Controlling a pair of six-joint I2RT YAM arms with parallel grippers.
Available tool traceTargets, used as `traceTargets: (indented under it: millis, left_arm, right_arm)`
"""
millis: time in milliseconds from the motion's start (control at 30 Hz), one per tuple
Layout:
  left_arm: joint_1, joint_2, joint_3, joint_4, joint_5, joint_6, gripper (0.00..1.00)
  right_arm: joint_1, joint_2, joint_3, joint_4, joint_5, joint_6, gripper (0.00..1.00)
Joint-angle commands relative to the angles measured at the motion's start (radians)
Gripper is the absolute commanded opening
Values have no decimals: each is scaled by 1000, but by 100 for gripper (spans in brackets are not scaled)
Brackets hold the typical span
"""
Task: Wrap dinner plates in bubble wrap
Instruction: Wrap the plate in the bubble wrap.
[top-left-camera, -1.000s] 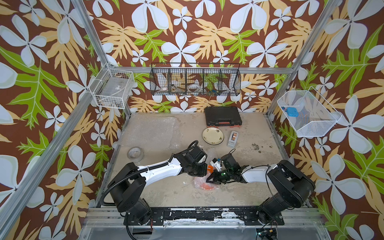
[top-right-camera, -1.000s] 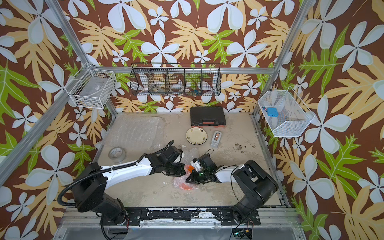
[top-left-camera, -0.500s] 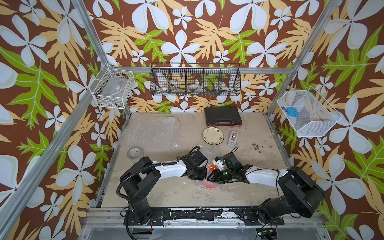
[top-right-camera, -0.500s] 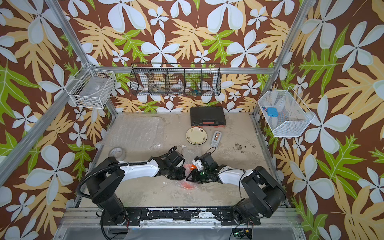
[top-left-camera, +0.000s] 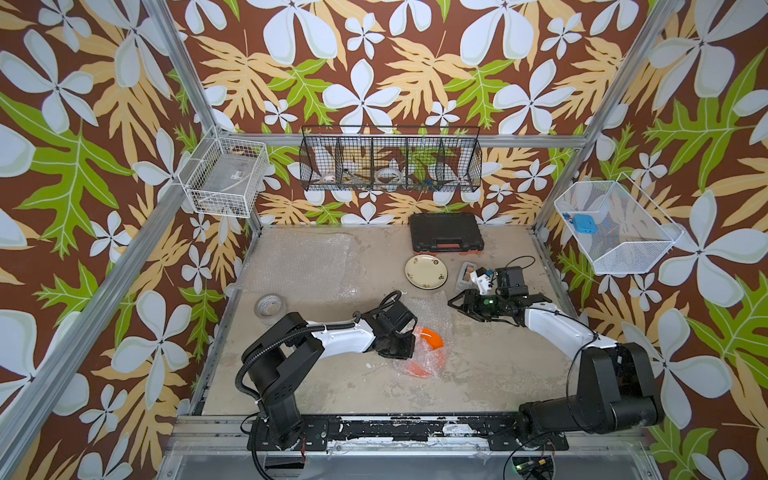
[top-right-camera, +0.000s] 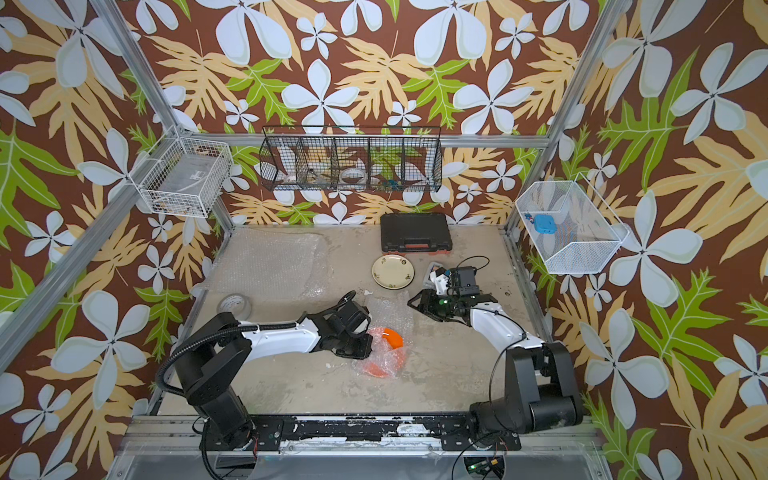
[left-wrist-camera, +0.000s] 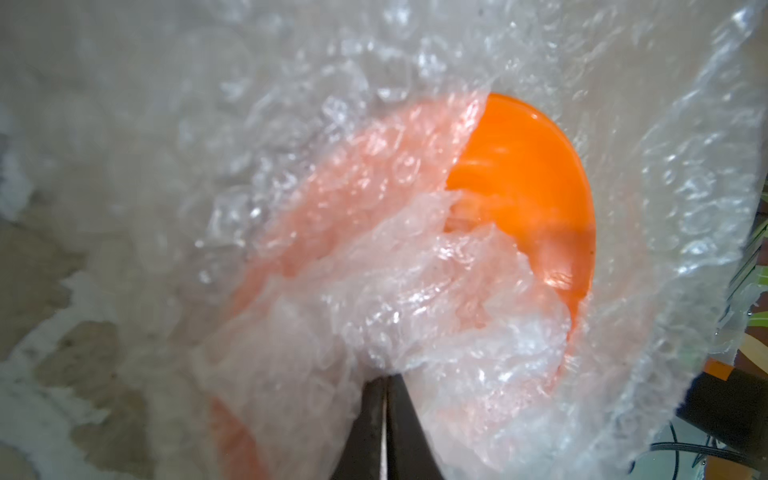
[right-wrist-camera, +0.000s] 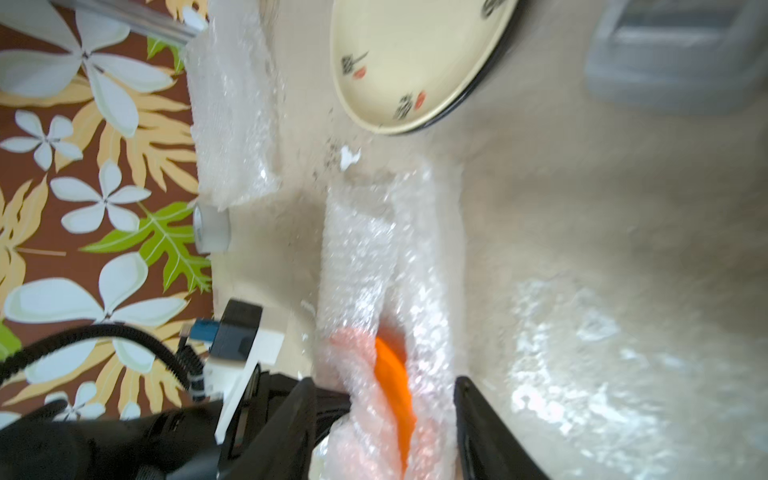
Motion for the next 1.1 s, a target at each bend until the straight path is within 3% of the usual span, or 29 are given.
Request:
traceTargets:
  millis: [0,167,333,800,1067]
  left_arm:
    - [2,29,-19,-172,-137,21,9]
    - [2,26,-16,-170,-125,18,8]
    - [1,26,-11,-172,-123,15,8]
    - [1,26,-14,-174,-124,12,8]
    - [3,31,-22,-159,-124,9,8]
  right_arm:
    - [-22,94,64,8,-32,-82,60]
    - [-13,260,164,59,-102,-108,66]
    - [23,354,219,73,-134,-121,62]
    - [39,367,230,61,-86,-122,4]
    - [56,231,167,31,-99,-95,0]
